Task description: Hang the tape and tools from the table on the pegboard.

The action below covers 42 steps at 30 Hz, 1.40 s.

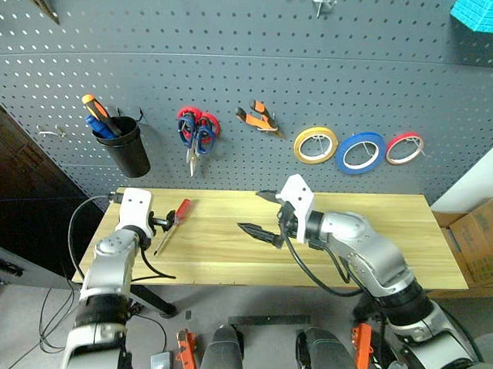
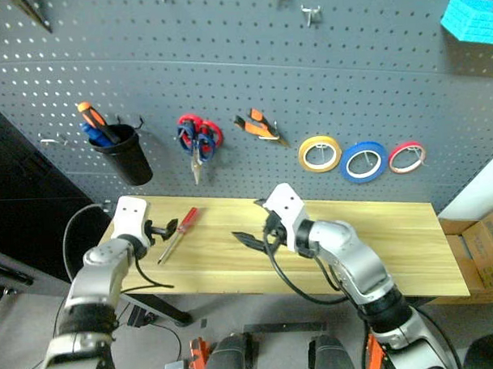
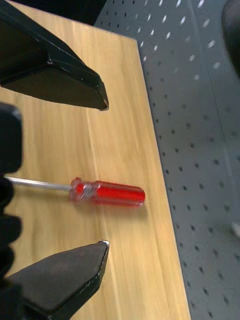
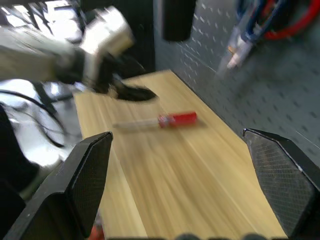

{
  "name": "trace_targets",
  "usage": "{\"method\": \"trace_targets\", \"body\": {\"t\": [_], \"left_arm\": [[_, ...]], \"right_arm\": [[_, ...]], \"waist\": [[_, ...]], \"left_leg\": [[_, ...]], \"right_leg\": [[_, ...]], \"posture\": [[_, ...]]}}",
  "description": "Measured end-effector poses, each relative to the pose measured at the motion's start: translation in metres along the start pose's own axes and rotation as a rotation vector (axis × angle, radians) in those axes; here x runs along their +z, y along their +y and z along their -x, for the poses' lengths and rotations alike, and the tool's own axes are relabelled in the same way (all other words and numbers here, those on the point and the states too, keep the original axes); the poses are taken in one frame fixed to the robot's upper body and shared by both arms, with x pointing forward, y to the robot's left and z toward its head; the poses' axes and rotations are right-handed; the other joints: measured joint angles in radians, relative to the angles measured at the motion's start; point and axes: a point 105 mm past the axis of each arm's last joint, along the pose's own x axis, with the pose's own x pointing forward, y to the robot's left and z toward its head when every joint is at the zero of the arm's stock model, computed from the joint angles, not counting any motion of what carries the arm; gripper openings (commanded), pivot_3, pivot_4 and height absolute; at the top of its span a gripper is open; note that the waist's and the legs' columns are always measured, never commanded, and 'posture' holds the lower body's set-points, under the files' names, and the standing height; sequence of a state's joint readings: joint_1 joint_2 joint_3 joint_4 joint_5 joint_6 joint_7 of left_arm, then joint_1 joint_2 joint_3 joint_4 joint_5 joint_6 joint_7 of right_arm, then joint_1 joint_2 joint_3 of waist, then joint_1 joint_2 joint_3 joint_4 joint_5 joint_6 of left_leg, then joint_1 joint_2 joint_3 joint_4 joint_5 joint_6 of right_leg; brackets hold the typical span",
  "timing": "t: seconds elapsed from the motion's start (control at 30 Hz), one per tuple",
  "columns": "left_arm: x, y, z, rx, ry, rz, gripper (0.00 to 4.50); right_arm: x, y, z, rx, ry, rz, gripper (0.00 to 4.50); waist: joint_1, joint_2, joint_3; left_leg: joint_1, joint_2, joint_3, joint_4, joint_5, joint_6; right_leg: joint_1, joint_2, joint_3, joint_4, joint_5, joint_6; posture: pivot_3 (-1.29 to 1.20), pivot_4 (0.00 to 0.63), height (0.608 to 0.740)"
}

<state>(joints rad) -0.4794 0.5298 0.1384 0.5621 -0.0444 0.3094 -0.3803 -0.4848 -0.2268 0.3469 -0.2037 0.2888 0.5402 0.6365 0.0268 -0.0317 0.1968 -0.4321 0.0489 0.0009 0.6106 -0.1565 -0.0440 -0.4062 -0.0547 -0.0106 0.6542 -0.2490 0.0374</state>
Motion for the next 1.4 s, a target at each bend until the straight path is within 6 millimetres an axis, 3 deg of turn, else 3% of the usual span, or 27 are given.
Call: {"method": "trace_targets", "body": {"t": [0.2,0.3,0.37,0.57,0.67,0.97,1.23,1.4], "left_arm": [[-0.002,-0.006,-0.021,-0.094,0.077,-0.045,4.48],[-0.004,-0.014,-0.026,-0.143,0.103,-0.041,4.48],[-0.005,-0.017,-0.029,-0.156,0.116,-0.037,4.48],[-0.004,-0.010,-0.030,-0.141,0.133,-0.023,4.48],[-0.004,-0.007,-0.029,-0.138,0.139,-0.016,3.89],[-0.003,-0.015,-0.029,-0.186,0.140,-0.009,0.87],[-0.001,-0.023,-0.028,-0.204,0.110,-0.021,0.87],[-0.009,-0.045,-0.011,-0.208,0.052,-0.030,0.87]], "right_arm": [[0.026,0.007,-0.019,0.061,-0.011,0.073,4.50],[0.028,0.005,-0.022,0.037,0.010,0.073,4.50],[0.026,0.004,-0.020,0.016,0.031,0.061,4.50],[0.026,0.003,0.004,-0.071,0.066,0.035,4.50],[0.020,0.003,0.013,-0.098,0.092,0.006,4.50],[0.020,0.001,0.016,-0.128,0.093,-0.012,4.50],[0.025,-0.003,0.013,-0.120,0.078,0.007,4.50],[0.031,0.003,0.020,-0.067,0.003,-0.039,4.50]], "waist": [[-0.006,-0.007,0.038],[-0.014,-0.007,0.054],[-0.024,-0.007,0.066],[-0.053,-0.005,0.101],[-0.062,-0.002,0.112],[-0.071,0.002,0.120],[-0.072,0.002,0.120],[-0.066,-0.002,0.114]], "left_leg": [[-0.006,0.000,0.001,-0.001,-0.001,0.000],[-0.015,0.000,-0.002,-0.001,-0.002,-0.002],[-0.021,0.000,-0.002,-0.001,-0.002,-0.002],[-0.020,0.000,-0.002,-0.001,-0.002,-0.002],[-0.019,0.000,-0.002,0.000,-0.002,-0.002],[-0.017,0.000,-0.001,0.001,-0.002,-0.002],[-0.018,0.000,0.000,0.000,-0.002,-0.002],[-0.019,0.000,-0.002,0.000,-0.003,-0.004]], "right_leg": [[-0.004,0.001,0.001,0.009,-0.002,0.001],[-0.012,0.002,-0.001,0.011,-0.004,0.004],[-0.017,0.002,-0.001,0.011,-0.005,0.005],[-0.016,0.001,-0.001,0.011,-0.006,0.006],[-0.016,0.001,0.000,0.012,-0.006,0.007],[-0.016,0.001,0.001,0.017,-0.008,0.011],[-0.017,0.000,0.001,0.018,-0.009,0.012],[-0.017,0.000,0.000,0.018,-0.007,0.008]], "posture": [[-0.04,0.316,0.740],[-0.06,0.338,0.740],[-0.08,0.355,0.740],[-0.11,0.384,0.740],[-0.12,0.397,0.740],[-0.10,0.374,0.740],[-0.08,0.326,0.740],[-0.01,0.242,0.740]]}}
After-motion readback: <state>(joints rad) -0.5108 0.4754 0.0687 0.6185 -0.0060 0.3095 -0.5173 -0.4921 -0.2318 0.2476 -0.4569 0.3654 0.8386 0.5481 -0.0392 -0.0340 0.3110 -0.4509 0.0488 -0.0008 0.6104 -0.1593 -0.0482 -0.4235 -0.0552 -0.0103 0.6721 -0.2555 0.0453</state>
